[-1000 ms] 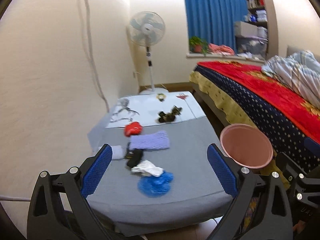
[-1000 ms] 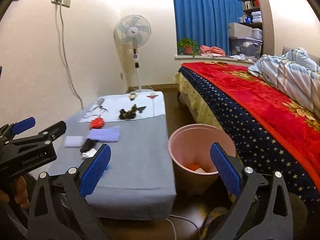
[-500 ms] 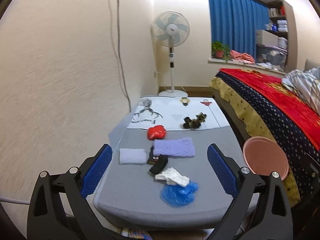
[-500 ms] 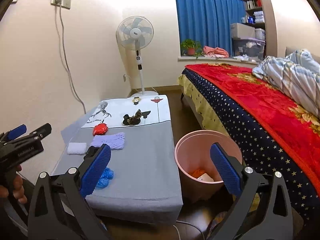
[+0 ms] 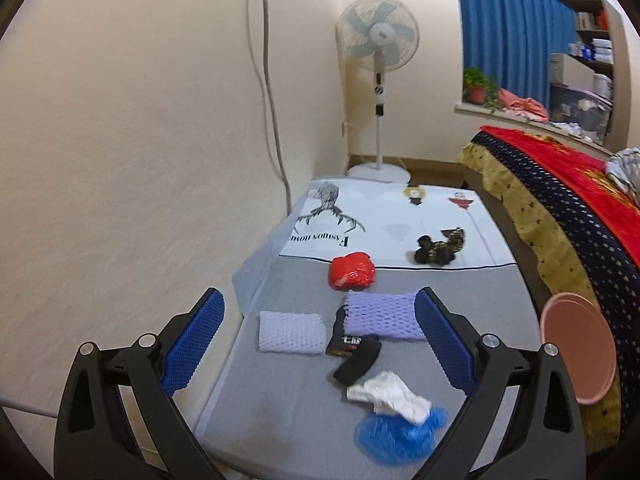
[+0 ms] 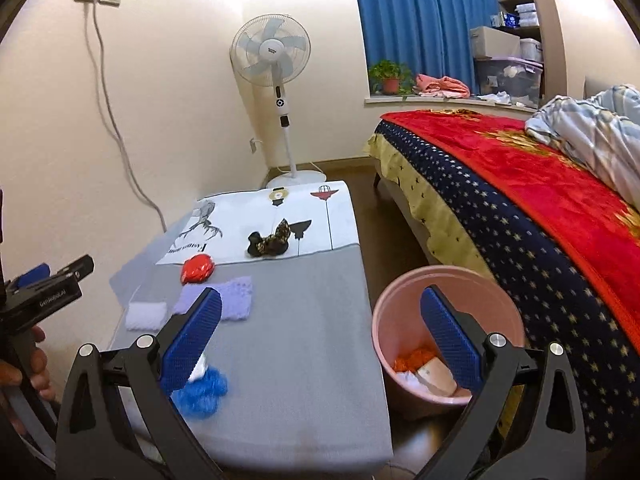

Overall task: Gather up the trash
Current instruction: 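Move both tools back over the remaining trash on the table, then close the right tool on the black and camouflage cloth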

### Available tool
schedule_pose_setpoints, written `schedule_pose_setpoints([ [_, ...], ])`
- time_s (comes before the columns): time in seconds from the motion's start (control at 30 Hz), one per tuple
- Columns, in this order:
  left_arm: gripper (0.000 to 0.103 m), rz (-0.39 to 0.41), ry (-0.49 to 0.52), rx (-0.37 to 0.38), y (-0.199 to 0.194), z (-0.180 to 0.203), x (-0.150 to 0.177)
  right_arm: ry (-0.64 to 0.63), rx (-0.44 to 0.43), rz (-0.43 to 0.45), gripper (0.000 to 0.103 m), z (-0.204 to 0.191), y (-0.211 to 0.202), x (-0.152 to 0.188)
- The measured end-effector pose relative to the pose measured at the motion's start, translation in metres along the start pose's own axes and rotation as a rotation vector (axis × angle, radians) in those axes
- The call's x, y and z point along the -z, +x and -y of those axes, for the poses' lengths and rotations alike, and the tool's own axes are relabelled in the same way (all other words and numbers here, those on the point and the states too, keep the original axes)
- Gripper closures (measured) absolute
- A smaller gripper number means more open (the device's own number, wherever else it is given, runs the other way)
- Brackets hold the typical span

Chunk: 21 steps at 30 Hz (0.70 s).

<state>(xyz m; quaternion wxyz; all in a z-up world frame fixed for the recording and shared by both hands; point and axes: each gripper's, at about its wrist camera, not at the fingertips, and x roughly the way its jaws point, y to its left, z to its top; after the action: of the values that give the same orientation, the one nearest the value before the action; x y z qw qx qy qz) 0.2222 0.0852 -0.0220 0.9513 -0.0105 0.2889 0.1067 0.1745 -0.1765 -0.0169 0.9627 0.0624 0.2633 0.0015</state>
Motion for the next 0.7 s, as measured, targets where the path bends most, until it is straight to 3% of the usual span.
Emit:
schedule_pose_setpoints([
  [0.23, 0.01, 0.016, 0.005, -0.027, 0.07, 0.01, -0.029, -0.054, 0.051, 0.058, 0.005, -0.013, 0.079, -0.041],
  [0.4, 0.01, 0.005, -0.016, -0.034, 0.12, 0.015, -0.04, -0.084, 0.054, 0.057, 0.005, -0.023, 0.155, -0.048],
  [0.5, 0.01, 0.01, -0.004, -0.079, 0.138, 0.02, -0.039, -0.091, 0.038, 0.055, 0.007, -0.03, 0.193, -0.048],
  [0.7, 0.01, -0.036, 0.052, -0.082, 0.164, 0.024, -0.037, -0.146, -0.018, 0.028, 0.025, -0.054, 0.263, -0.044],
])
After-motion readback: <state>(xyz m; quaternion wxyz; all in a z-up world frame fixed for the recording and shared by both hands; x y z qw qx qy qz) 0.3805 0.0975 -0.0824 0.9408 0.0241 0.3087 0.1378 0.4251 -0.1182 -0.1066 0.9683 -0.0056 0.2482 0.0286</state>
